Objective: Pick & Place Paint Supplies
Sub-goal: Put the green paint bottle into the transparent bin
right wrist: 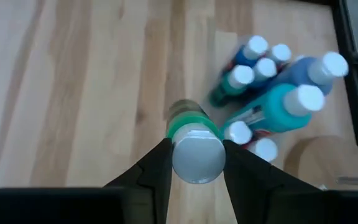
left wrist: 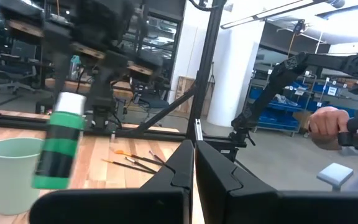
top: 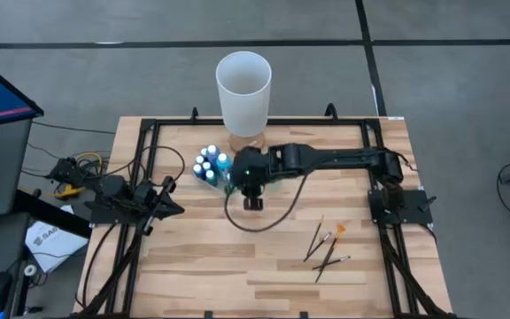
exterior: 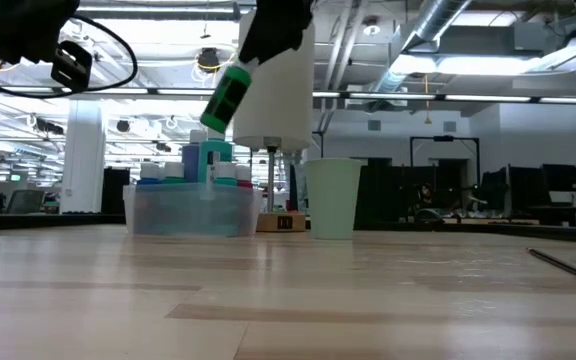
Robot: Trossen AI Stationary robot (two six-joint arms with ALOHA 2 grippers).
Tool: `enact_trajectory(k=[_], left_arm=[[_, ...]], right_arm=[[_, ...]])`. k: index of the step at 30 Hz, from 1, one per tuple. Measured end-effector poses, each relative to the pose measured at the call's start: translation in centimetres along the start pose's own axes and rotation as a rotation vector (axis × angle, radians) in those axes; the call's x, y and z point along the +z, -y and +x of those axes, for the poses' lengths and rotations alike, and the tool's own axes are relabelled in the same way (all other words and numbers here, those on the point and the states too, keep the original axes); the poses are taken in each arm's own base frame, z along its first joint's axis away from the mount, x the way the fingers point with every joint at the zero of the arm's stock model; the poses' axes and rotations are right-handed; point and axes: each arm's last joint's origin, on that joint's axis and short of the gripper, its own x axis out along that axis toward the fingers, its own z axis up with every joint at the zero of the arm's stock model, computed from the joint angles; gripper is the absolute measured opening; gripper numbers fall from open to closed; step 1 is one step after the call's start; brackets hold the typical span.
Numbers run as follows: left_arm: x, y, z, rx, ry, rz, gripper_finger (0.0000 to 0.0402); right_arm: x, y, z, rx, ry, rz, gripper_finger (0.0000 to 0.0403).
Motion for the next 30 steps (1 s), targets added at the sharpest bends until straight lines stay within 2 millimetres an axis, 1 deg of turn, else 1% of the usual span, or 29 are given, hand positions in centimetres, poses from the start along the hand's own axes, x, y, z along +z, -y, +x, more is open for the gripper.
enact_trajectory(k=[2, 4, 7, 9, 11, 13, 17, 20, 30], left_arm=[[0.0, 0.0, 0.0, 0.0, 0.001, 0.0, 0.0002], [0.0, 0.0, 0.0, -0.001, 0.004, -0.001, 0.0002], [0.0, 0.0, 0.0, -0.001, 0.004, -0.001, 0.0002], [0.0, 0.0, 0.0, -0.001, 0.004, -0.001, 0.0002], [0.0, 0.0, 0.0, -0.001, 0.004, -0.001, 0.0002], [0.0, 0.0, 0.0, -0.001, 0.004, -0.001, 0.0002], [0.1, 0.0, 0.0, -0.001, 0.005, -0.002, 0.0002], [0.1, 0.0, 0.0, -0.001, 0.005, -0.002, 0.0002], [0.1, 0.0, 0.0, 0.0, 0.005, -0.002, 0.0002]], right_arm=[[-0.1, 1.0, 0.3, -0.014, -0.002, 0.017, 0.0122], [0.0, 1.9, 1.1, -0.029, 0.012, 0.03, 0.0123], [-0.7, 3.1, 2.3, -0.037, -0.038, 0.048, 0.0122], [-0.7, 3.7, 3.4, -0.045, -0.03, 0.06, 0.0121], [-1.1, 4.4, 4.3, -0.05, -0.056, 0.072, 0.0122], [-1.5, 4.8, 5.5, -0.049, -0.081, 0.076, 0.0123], [-2.0, 4.9, 7.0, -0.045, -0.111, 0.076, 0.0122], [-2.2, 5.0, 7.2, -0.04, -0.122, 0.078, 0.0122], [-1.9, 4.8, 7.2, -0.024, -0.093, 0.084, 0.0123]])
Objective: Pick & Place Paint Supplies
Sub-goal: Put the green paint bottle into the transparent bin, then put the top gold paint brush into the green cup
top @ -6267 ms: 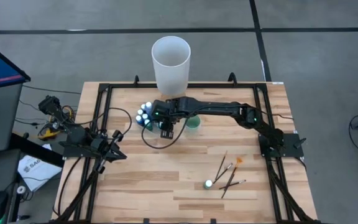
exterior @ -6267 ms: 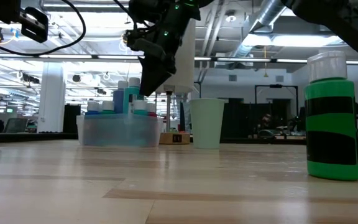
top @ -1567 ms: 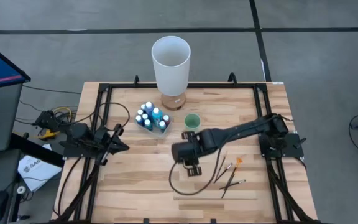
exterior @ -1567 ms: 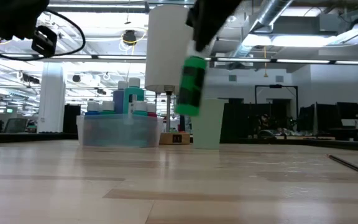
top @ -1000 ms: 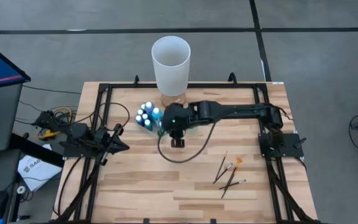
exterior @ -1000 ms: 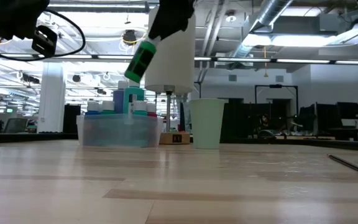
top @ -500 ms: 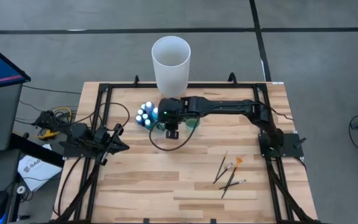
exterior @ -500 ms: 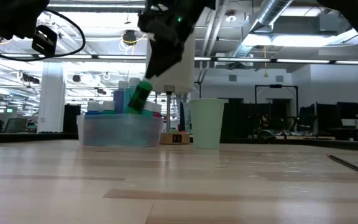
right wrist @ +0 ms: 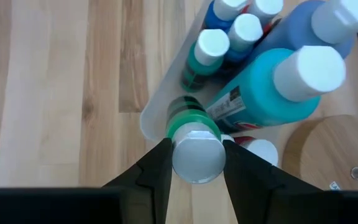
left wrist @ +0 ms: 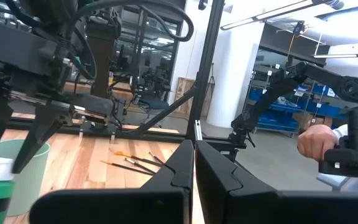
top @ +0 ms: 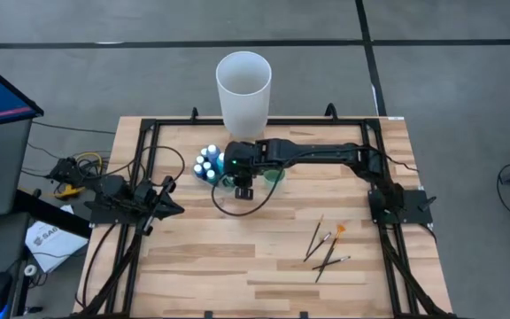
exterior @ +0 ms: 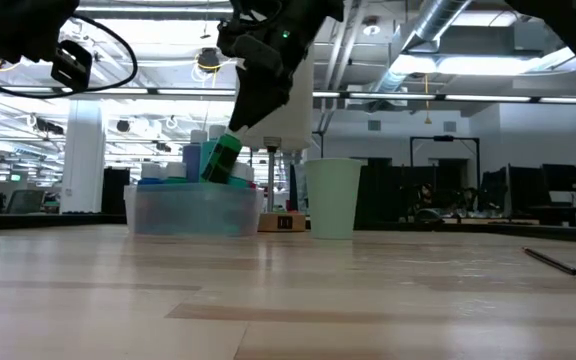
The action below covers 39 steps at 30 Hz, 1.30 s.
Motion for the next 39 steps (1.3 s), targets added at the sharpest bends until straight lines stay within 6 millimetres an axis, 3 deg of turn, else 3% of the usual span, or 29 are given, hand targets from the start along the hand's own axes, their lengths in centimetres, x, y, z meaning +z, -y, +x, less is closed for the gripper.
enact_trajectory(k=[25, 29, 39], left_arm=[[0.0, 0.0, 0.0, 0.0, 0.0, 0.0, 0.0002], [0.0, 0.0, 0.0, 0.0, 0.0, 0.0, 0.0002], [0.0, 0.0, 0.0, 0.0, 0.001, -0.001, 0.0002]], right_arm=[[0.1, -0.6, -0.2, 0.01, 0.0, -0.005, 0.0165], [-0.1, -1.2, -2.2, 0.032, -0.02, -0.023, 0.0175], [-2.7, -4.4, -10.4, 0.143, -0.234, 0.079, 0.0179]])
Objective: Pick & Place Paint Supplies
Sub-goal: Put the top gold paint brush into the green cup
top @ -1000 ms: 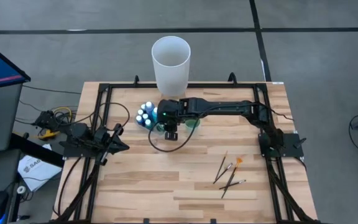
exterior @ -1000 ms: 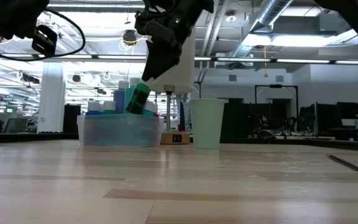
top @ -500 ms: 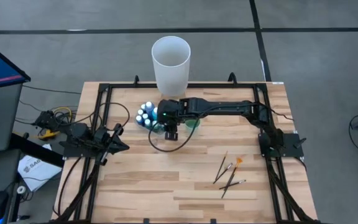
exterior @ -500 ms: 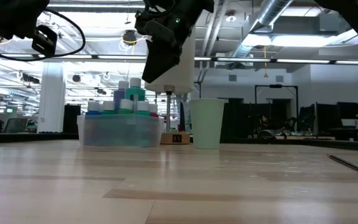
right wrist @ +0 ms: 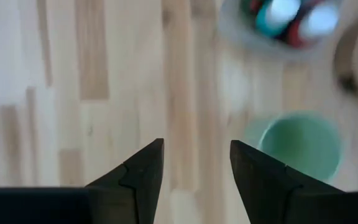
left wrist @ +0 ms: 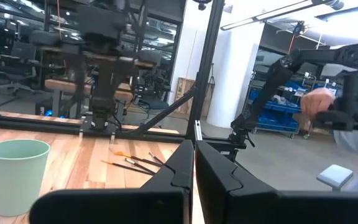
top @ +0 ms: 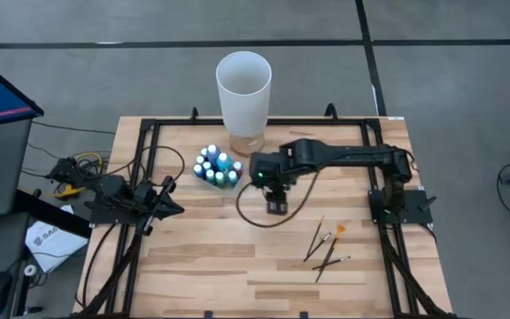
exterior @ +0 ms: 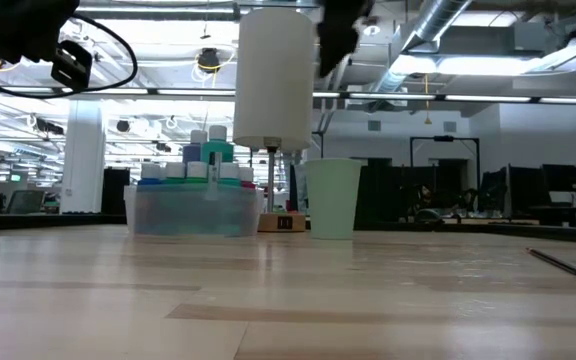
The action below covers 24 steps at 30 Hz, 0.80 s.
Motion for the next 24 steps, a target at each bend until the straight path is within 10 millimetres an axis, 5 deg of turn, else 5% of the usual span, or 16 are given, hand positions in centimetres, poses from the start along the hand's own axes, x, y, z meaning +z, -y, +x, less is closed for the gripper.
enact_trajectory(k=[7, 11, 19, 24], left_arm=[[0.0, 0.0, 0.0, 0.0, 0.0, 0.0, 0.0002], [0.0, 0.0, 0.0, 0.0, 0.0, 0.0, 0.0002], [0.0, 0.0, 0.0, 0.0, 0.0, 0.0, 0.0002], [0.0, 0.0, 0.0, 0.0, 0.0, 0.0, 0.0002]], right_arm=[[-5.2, -4.3, -1.6, -0.074, -0.145, 0.07, 0.0175], [-9.7, -5.7, -1.1, -0.165, -0.191, 0.264, 0.0175], [-17.8, -4.8, 2.0, -0.407, -0.261, 0.854, 0.0175], [-20.6, -3.3, 4.6, -0.42, -0.326, 1.101, 0.0175]])
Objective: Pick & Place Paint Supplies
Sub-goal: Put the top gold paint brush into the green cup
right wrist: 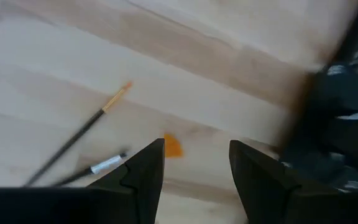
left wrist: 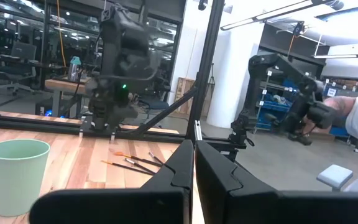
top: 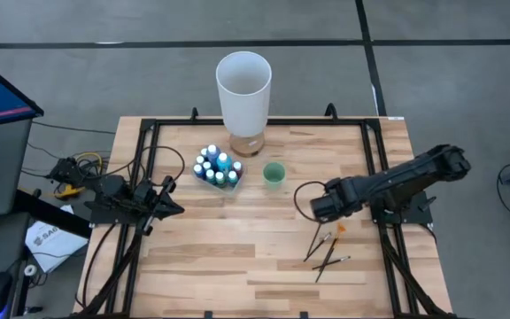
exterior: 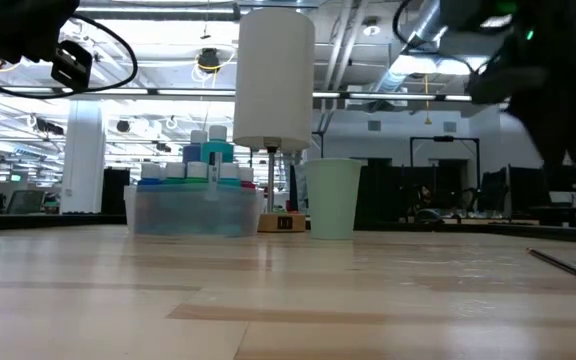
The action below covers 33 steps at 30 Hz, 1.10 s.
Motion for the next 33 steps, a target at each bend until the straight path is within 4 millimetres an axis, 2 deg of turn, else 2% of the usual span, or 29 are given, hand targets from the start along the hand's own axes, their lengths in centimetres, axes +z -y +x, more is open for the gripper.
enact_trajectory(k=[7, 11, 26, 33], left_arm=[[0.0, 0.0, 0.0, 0.0, 0.0, 0.0, 0.0002], [0.0, 0.0, 0.0, 0.0, 0.0, 0.0, 0.0002], [0.0, 0.0, 0.0, 0.0, 0.0, 0.0, 0.0002], [0.0, 0.0, 0.0, 0.0, 0.0, 0.0, 0.0002]], right_arm=[[0.9, -1.2, 3.2, 0.178, 0.002, 0.09, 0.0175], [1.3, -1.7, 4.3, 0.169, -0.006, 0.131, 0.0175], [1.8, -2.2, 4.6, 0.206, 0.003, 0.227, 0.0175], [1.3, -2.0, 6.5, 0.235, -0.008, 0.279, 0.0175]])
